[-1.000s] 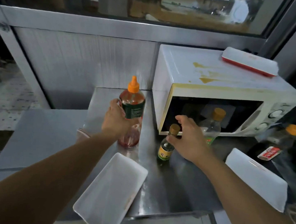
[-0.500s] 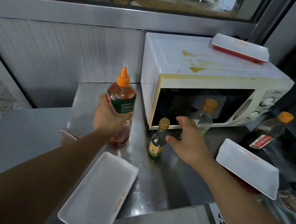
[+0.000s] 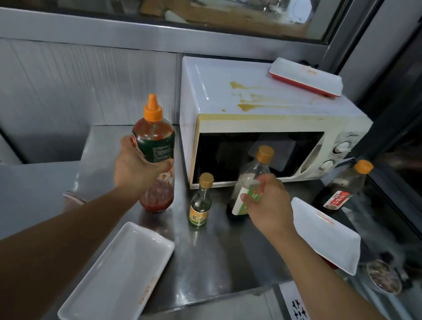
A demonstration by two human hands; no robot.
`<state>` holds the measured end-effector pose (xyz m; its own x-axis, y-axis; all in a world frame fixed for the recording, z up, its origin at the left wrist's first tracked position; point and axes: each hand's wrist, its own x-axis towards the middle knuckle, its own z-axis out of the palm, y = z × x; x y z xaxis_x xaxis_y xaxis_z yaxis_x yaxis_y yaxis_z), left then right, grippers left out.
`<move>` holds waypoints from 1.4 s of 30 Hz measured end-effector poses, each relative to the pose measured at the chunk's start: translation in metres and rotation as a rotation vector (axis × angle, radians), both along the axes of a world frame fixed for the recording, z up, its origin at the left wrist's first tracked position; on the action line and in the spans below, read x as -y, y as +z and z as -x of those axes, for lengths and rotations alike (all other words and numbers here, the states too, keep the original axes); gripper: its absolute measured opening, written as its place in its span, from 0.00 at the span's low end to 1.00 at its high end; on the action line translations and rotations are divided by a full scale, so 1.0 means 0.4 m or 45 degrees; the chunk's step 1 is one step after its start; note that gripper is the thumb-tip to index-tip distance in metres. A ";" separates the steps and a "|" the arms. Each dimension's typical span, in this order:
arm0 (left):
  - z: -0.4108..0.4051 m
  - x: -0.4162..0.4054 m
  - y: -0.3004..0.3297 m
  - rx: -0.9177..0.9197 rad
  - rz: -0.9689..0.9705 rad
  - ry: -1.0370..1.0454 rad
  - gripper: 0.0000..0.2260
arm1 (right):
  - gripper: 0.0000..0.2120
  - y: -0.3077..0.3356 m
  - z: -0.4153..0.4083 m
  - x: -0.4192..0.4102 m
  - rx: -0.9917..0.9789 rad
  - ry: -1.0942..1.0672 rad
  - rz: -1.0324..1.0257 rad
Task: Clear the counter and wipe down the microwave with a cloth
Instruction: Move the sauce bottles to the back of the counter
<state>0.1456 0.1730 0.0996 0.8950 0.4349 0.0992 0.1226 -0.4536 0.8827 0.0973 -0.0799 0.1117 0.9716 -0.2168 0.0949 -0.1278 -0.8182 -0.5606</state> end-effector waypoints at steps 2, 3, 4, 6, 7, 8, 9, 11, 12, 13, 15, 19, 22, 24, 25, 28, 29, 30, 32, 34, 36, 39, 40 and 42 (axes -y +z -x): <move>-0.002 0.010 0.002 0.005 -0.014 -0.004 0.36 | 0.21 0.000 -0.009 0.017 0.022 -0.052 -0.012; -0.002 0.014 0.002 0.006 -0.022 -0.006 0.36 | 0.20 -0.003 -0.015 0.023 0.039 -0.068 -0.025; -0.004 0.017 0.001 0.006 -0.030 -0.007 0.36 | 0.21 -0.006 -0.022 0.027 0.056 -0.083 -0.035; -0.009 0.020 -0.001 0.006 -0.047 -0.008 0.36 | 0.24 -0.017 -0.038 0.029 0.083 -0.111 -0.040; -0.011 0.020 -0.003 0.006 -0.052 -0.011 0.37 | 0.26 -0.023 -0.046 0.029 0.095 -0.123 -0.039; -0.013 0.020 -0.004 0.006 -0.058 -0.014 0.37 | 0.29 -0.029 -0.055 0.027 0.106 -0.131 -0.037; -0.014 0.020 -0.004 0.005 -0.063 -0.015 0.37 | 0.31 -0.035 -0.062 0.024 0.116 -0.135 -0.039; -0.014 0.020 -0.003 0.002 -0.070 -0.017 0.37 | 0.35 -0.048 -0.076 0.019 0.129 -0.133 -0.067; -0.012 0.020 -0.003 0.000 -0.075 -0.018 0.37 | 0.36 -0.054 -0.082 0.017 0.129 -0.130 -0.088; -0.010 0.021 -0.003 -0.002 -0.077 -0.017 0.37 | 0.37 -0.061 -0.088 0.016 0.122 -0.127 -0.111; -0.005 0.025 -0.002 -0.006 -0.067 -0.011 0.36 | 0.37 -0.073 -0.098 0.013 0.096 -0.122 -0.152; 0.011 0.026 0.003 -0.017 -0.047 -0.027 0.37 | 0.33 -0.086 -0.114 0.011 0.098 -0.135 -0.222; 0.027 0.024 0.010 -0.013 -0.030 -0.018 0.37 | 0.31 -0.086 -0.121 0.010 0.110 -0.148 -0.222; 0.038 0.023 0.015 -0.004 -0.026 -0.016 0.37 | 0.31 -0.083 -0.122 0.009 0.113 -0.147 -0.214; 0.045 0.022 0.017 -0.001 -0.029 -0.012 0.37 | 0.30 -0.080 -0.119 0.008 0.119 -0.145 -0.213; 0.063 0.015 0.026 0.020 -0.051 0.002 0.38 | 0.29 -0.057 -0.105 0.005 0.148 -0.129 -0.178; 0.070 0.012 0.030 0.019 -0.053 0.007 0.38 | 0.29 -0.046 -0.098 0.003 0.154 -0.125 -0.155; 0.076 0.010 0.035 0.014 -0.054 0.014 0.38 | 0.29 -0.032 -0.093 0.002 0.163 -0.124 -0.129; 0.089 0.004 0.046 0.007 -0.061 0.035 0.38 | 0.30 0.001 -0.080 0.002 0.192 -0.133 -0.085; 0.102 -0.002 0.060 0.009 -0.079 0.069 0.37 | 0.30 0.039 -0.067 0.003 0.224 -0.147 -0.050; 0.113 -0.011 0.076 0.022 -0.089 0.091 0.37 | 0.31 0.078 -0.058 0.005 0.249 -0.146 -0.008; 0.128 -0.029 0.104 0.059 -0.086 0.123 0.37 | 0.32 0.142 -0.047 0.000 0.266 -0.143 0.045; 0.133 -0.035 0.115 0.065 -0.085 0.133 0.37 | 0.32 0.163 -0.043 -0.004 0.278 -0.134 0.056; 0.143 -0.046 0.137 0.058 -0.077 0.158 0.37 | 0.31 0.199 -0.032 -0.013 0.290 -0.098 0.068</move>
<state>0.0882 0.1916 0.1543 0.8285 0.5342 0.1677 0.1415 -0.4896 0.8604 0.1100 -0.0748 0.1915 0.9046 -0.2779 0.3233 -0.0657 -0.8402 -0.5383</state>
